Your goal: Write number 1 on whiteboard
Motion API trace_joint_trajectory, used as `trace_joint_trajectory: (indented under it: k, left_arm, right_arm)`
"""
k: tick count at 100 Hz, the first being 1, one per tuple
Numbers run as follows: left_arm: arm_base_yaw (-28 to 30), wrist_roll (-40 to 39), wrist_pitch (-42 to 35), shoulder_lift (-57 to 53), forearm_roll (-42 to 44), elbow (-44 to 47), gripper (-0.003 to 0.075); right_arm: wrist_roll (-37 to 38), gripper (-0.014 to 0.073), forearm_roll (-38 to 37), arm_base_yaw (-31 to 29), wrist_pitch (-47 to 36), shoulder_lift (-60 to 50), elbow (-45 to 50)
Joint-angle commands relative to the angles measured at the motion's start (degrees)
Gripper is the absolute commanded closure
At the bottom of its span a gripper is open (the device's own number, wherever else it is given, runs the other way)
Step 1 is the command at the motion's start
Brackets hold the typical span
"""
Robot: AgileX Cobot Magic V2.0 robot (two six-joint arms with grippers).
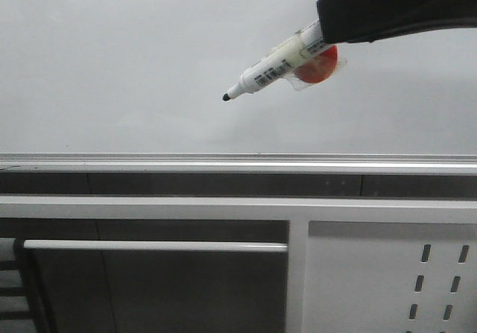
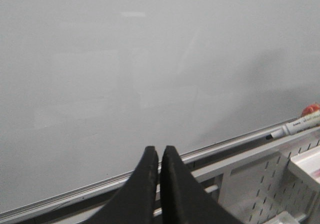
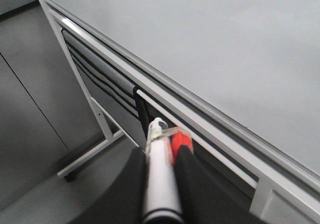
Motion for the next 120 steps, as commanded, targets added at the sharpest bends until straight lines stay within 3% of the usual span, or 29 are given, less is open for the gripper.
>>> trace_joint_trajectory:
  k: [1, 36, 62, 84, 120]
  left_arm:
    - [0.9, -2.3, -2.8, -2.1, 0.4, -0.1, 0.0738]
    - [10.9, -2.5, -4.6, -6.0, 1.8, 2.8, 0.0738]
    - [19.3, -2.7, -4.9, -6.0, 1.5, 2.9, 0.0738]
    - [19.8, -3.4, -4.9, -6.0, 0.1, 3.0, 0.0738]
    - [19.8, -3.4, -4.6, -6.0, 0.1, 4.4, 0.0738]
  right_arm:
    - [-0.6, 0.0673, -0.1, 0.0, -5.2, -0.6, -1.6]
    - [-0.6, 0.0672, -4.3, 0.0, -10.2, -0.6, -1.1]
    - [-0.6, 0.0643, -5.1, 3.8, -30.0, 0.1, 7.4]
    - [-0.6, 0.0643, -0.5, 8.2, -42.6, 1.4, 13.4]
    - [-3.3, 0.0644, -2.2, 9.5, -49.1, 2.9, 16.9]
